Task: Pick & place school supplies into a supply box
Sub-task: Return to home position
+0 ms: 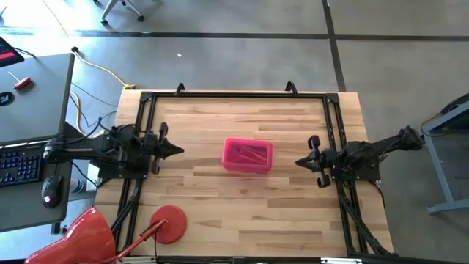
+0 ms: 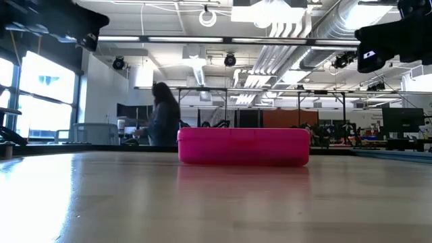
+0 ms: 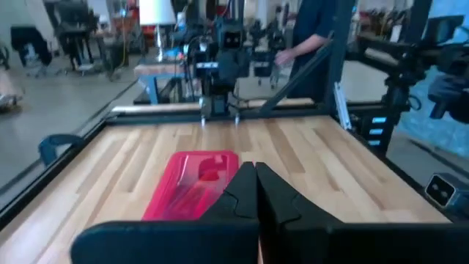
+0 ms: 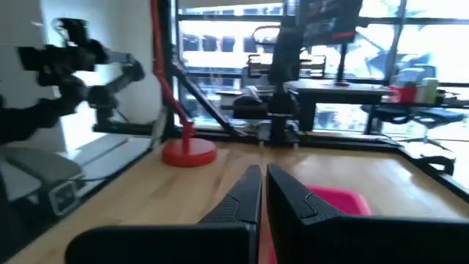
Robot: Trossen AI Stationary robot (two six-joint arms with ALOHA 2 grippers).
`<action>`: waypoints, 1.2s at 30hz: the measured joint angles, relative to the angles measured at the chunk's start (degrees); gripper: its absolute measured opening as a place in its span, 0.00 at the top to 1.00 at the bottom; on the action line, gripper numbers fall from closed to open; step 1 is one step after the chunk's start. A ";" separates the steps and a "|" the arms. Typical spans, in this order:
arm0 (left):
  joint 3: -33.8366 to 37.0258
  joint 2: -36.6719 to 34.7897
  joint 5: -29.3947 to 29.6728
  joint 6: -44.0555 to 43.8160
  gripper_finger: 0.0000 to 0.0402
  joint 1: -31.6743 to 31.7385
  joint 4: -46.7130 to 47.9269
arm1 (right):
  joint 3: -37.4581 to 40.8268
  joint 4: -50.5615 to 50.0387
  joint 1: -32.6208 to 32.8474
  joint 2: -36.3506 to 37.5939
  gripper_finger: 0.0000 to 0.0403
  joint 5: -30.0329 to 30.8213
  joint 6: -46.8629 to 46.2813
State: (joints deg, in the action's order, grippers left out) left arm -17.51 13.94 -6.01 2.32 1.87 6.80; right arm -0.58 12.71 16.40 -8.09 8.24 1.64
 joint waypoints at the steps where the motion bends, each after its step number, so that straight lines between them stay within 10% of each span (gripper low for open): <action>1: 1.50 -0.11 -0.09 0.04 0.94 0.00 -2.44 | 0.00 -0.25 0.00 0.34 1.00 0.68 0.49; 13: 14.43 -0.12 1.87 -4.15 0.92 0.00 -17.35 | 0.02 -1.99 -0.02 0.67 1.00 16.80 0.86; 36: 16.49 1.22 5.11 -8.19 0.92 0.00 -6.65 | 0.02 -2.16 -0.04 0.67 1.00 16.95 1.82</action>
State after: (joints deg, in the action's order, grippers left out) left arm -1.02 15.16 -0.89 -5.87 1.87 0.15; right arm -0.56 10.55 16.36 -7.42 25.19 3.46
